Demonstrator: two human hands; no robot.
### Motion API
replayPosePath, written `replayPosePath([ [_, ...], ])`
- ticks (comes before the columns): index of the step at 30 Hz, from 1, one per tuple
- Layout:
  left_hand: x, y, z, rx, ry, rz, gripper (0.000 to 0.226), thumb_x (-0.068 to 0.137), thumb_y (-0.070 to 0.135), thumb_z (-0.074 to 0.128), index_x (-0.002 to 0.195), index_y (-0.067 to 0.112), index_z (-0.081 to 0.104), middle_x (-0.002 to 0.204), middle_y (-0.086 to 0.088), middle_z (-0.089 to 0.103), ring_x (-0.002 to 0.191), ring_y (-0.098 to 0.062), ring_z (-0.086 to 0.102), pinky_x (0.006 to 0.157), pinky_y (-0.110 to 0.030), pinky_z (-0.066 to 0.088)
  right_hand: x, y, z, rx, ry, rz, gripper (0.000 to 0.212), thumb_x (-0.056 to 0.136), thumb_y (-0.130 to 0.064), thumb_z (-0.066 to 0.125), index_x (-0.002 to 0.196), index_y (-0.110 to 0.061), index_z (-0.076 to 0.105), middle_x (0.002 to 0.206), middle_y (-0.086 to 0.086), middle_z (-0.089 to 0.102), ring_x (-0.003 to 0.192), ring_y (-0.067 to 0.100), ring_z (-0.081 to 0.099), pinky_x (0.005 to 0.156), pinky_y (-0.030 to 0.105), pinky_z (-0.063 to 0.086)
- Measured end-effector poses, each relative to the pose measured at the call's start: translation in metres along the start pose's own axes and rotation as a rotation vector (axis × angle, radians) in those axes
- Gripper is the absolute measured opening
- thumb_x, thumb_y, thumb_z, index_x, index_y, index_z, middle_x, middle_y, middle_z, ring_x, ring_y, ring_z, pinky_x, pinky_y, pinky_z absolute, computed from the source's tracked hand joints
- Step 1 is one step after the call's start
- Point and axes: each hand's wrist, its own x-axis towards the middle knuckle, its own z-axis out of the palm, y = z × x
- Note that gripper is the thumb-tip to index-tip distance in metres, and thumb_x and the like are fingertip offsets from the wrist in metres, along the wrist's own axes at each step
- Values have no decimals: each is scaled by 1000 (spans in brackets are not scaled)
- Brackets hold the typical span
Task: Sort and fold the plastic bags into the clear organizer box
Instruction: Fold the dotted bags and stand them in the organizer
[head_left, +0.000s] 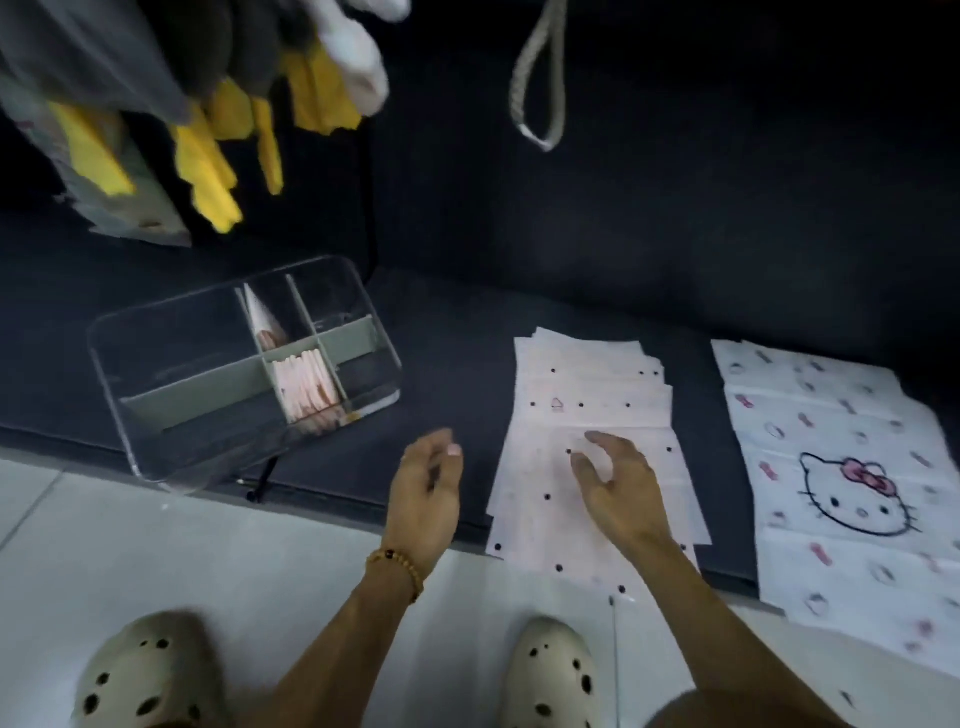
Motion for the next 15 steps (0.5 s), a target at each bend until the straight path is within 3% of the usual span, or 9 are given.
replayPosePath([
  [4,-3,-16,42,460,-315,247,46,94,31,53,138,23,41,138,6,40,130,-13,37,108,-21,28,-19,74,-17,-404,-302,-162,74,87,-62,50,150,-32,24,160,-11,8,147,10,3,113,25,4],
  [6,-1,-28,54,694,-458,330,60,93,36,53,145,24,28,152,6,24,143,-14,14,117,-27,16,-21,90,-16,-434,-309,-192,77,87,-68,41,152,-35,16,161,-13,-3,147,9,-6,116,32,2],
  [9,4,-38,69,863,-523,414,66,94,39,49,149,21,18,158,6,9,146,-10,-4,117,-23,2,-17,98,-17,-403,-214,-221,65,92,-62,40,149,-33,27,160,-10,6,148,14,3,118,38,11],
  [12,8,-34,91,824,-504,430,67,94,37,52,149,19,18,158,3,11,146,-10,-1,116,-22,6,-8,101,-25,-366,-73,-249,42,96,-37,52,136,-24,53,154,3,34,141,25,29,110,43,31],
  [15,13,-27,110,741,-475,376,73,90,33,59,149,19,18,157,0,14,145,-14,8,114,-23,11,2,100,-34,-364,-22,-204,31,96,-25,55,126,-20,64,143,7,49,131,30,43,101,43,41],
])
